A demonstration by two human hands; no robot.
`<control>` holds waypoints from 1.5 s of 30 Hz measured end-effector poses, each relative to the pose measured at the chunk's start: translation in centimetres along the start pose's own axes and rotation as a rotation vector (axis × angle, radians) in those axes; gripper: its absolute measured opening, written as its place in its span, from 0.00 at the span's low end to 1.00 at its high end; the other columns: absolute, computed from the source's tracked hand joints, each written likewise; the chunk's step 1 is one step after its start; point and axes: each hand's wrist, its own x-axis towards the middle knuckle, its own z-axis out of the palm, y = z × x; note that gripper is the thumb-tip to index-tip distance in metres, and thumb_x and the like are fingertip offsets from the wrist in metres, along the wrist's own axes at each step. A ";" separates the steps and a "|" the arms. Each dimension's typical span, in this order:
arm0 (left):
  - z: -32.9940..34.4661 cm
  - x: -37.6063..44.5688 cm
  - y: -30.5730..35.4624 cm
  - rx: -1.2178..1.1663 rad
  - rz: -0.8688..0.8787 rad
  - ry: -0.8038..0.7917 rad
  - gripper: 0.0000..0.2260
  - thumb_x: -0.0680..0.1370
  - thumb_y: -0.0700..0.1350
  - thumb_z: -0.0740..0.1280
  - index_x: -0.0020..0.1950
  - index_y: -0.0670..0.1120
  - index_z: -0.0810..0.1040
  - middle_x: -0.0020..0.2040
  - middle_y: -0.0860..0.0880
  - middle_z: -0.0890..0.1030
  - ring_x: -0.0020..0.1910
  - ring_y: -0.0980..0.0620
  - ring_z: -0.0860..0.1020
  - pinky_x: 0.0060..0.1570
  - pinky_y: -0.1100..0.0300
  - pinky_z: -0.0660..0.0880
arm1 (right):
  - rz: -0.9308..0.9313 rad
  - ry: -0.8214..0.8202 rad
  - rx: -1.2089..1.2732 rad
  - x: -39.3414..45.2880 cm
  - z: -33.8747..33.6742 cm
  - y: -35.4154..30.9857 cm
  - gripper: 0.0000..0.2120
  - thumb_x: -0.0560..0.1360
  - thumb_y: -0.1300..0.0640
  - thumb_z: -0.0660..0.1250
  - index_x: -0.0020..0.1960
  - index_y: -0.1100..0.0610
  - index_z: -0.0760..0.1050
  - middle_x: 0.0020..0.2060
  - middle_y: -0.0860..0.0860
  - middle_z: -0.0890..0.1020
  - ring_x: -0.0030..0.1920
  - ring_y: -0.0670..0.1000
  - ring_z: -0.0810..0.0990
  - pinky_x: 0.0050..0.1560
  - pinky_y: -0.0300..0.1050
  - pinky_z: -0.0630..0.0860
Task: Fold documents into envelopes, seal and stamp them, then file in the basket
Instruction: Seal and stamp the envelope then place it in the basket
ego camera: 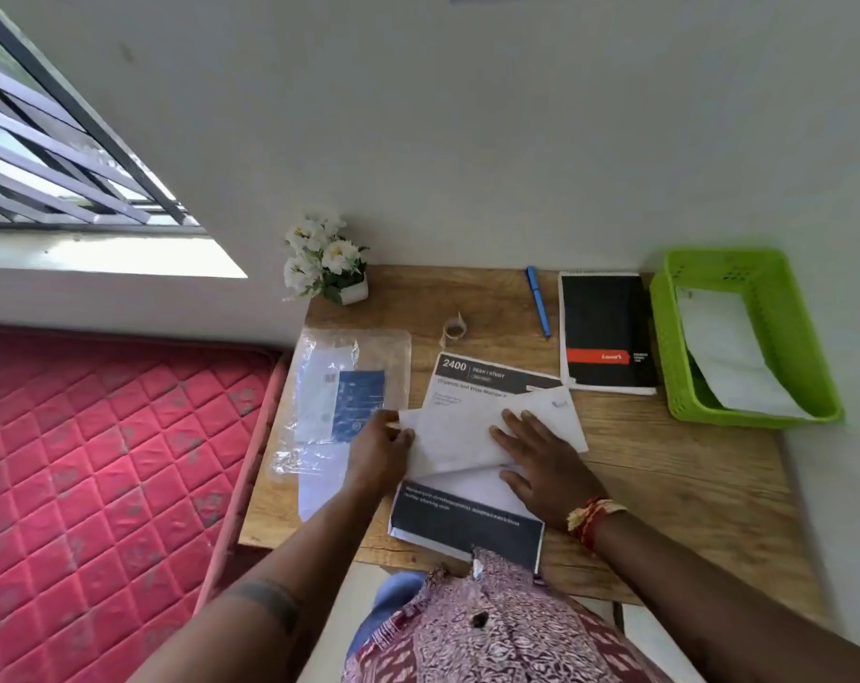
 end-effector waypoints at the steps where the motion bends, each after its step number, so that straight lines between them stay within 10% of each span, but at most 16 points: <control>1: 0.4 -0.2 -0.3 0.012 0.028 0.021 0.16 0.83 0.48 0.67 0.70 0.50 0.72 0.55 0.50 0.82 0.49 0.51 0.81 0.49 0.50 0.81 | 0.001 0.012 -0.020 0.1 0.2 0.0 0.31 0.82 0.44 0.59 0.82 0.44 0.53 0.82 0.46 0.48 0.82 0.51 0.47 0.78 0.53 0.57; 14: 4.8 -1.9 -2.6 0.550 0.295 0.116 0.24 0.84 0.50 0.59 0.80 0.49 0.60 0.83 0.41 0.52 0.79 0.40 0.57 0.76 0.43 0.60 | 0.035 0.103 -0.012 1.1 0.7 -1.0 0.27 0.79 0.49 0.65 0.78 0.47 0.66 0.81 0.47 0.60 0.79 0.55 0.59 0.71 0.59 0.68; 22: 1.8 1.1 -0.6 -0.211 -0.111 0.177 0.11 0.82 0.46 0.69 0.62 0.56 0.73 0.46 0.58 0.79 0.53 0.46 0.82 0.58 0.47 0.79 | 0.046 0.126 0.066 1.4 0.5 -0.9 0.26 0.80 0.49 0.63 0.78 0.47 0.66 0.80 0.46 0.62 0.77 0.54 0.61 0.73 0.58 0.65; 31: 2.5 0.8 -1.4 0.118 0.135 0.202 0.21 0.82 0.43 0.68 0.73 0.52 0.66 0.61 0.47 0.73 0.54 0.46 0.77 0.56 0.47 0.78 | 0.074 0.150 -0.090 3.1 0.0 -1.3 0.27 0.79 0.47 0.64 0.77 0.50 0.69 0.78 0.51 0.65 0.67 0.58 0.70 0.62 0.56 0.72; 36: 3.8 -0.5 -2.3 0.600 0.411 0.109 0.25 0.85 0.46 0.59 0.82 0.53 0.61 0.85 0.44 0.51 0.83 0.42 0.51 0.80 0.45 0.51 | 0.074 0.211 -0.176 3.2 1.0 -1.5 0.28 0.76 0.48 0.66 0.75 0.53 0.70 0.77 0.54 0.67 0.66 0.59 0.73 0.58 0.57 0.73; 39: 5.6 -0.9 -1.6 0.670 0.545 -0.068 0.28 0.86 0.54 0.53 0.85 0.55 0.48 0.84 0.50 0.34 0.82 0.49 0.33 0.78 0.53 0.33 | 0.076 0.217 -0.177 3.1 1.8 -1.9 0.29 0.77 0.48 0.63 0.77 0.53 0.67 0.79 0.55 0.64 0.71 0.60 0.69 0.61 0.59 0.70; 45: 8.3 -0.6 -0.8 0.663 0.489 -0.144 0.32 0.85 0.63 0.47 0.84 0.56 0.37 0.82 0.49 0.28 0.80 0.48 0.27 0.80 0.50 0.34 | 0.073 0.190 -0.144 2.7 2.8 -1.6 0.32 0.81 0.45 0.51 0.82 0.55 0.57 0.82 0.54 0.54 0.82 0.58 0.52 0.78 0.64 0.54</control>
